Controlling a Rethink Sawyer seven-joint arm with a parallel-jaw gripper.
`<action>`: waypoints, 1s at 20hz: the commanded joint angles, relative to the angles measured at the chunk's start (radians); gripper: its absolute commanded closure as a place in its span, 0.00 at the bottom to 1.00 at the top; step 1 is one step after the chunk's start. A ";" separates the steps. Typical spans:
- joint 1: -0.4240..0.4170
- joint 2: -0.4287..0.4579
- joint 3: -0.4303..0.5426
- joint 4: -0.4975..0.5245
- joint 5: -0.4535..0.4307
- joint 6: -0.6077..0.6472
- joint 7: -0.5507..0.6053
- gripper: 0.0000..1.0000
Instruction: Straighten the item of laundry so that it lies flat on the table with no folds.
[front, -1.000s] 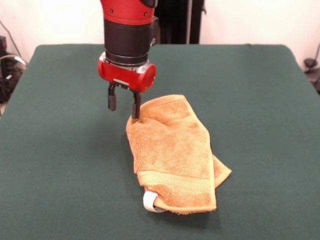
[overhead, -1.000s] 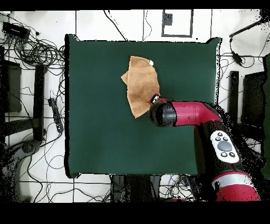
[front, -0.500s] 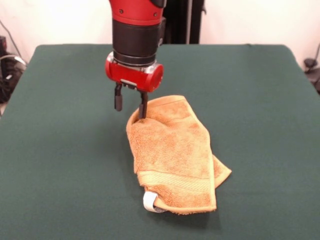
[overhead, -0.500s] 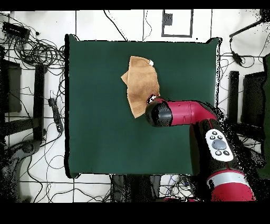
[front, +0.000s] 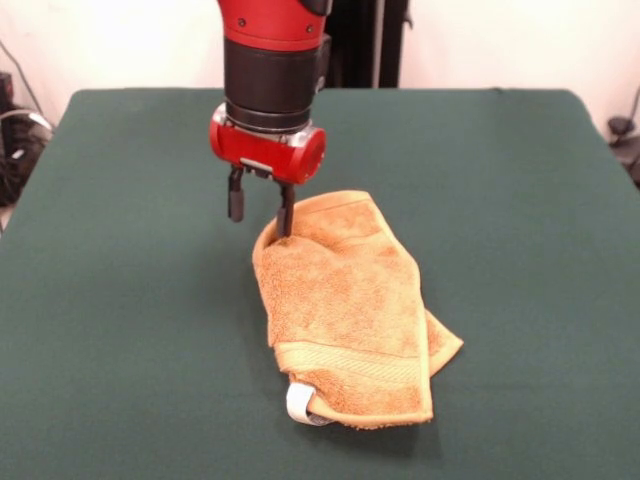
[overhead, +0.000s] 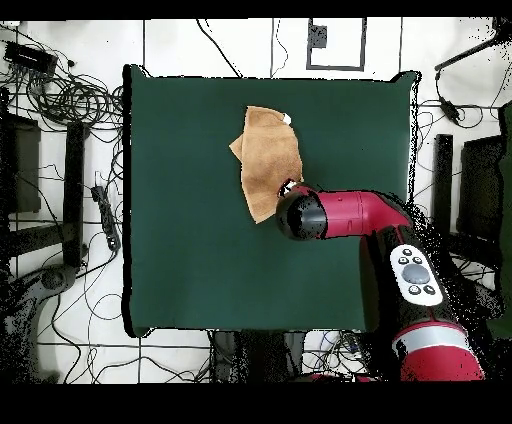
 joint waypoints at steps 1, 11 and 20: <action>0.036 0.072 0.021 0.041 -0.029 -0.027 0.002 0.00; 0.041 0.094 0.016 0.024 -0.053 -0.052 -0.007 0.00; 0.054 0.134 0.002 0.005 -0.059 -0.067 -0.005 0.00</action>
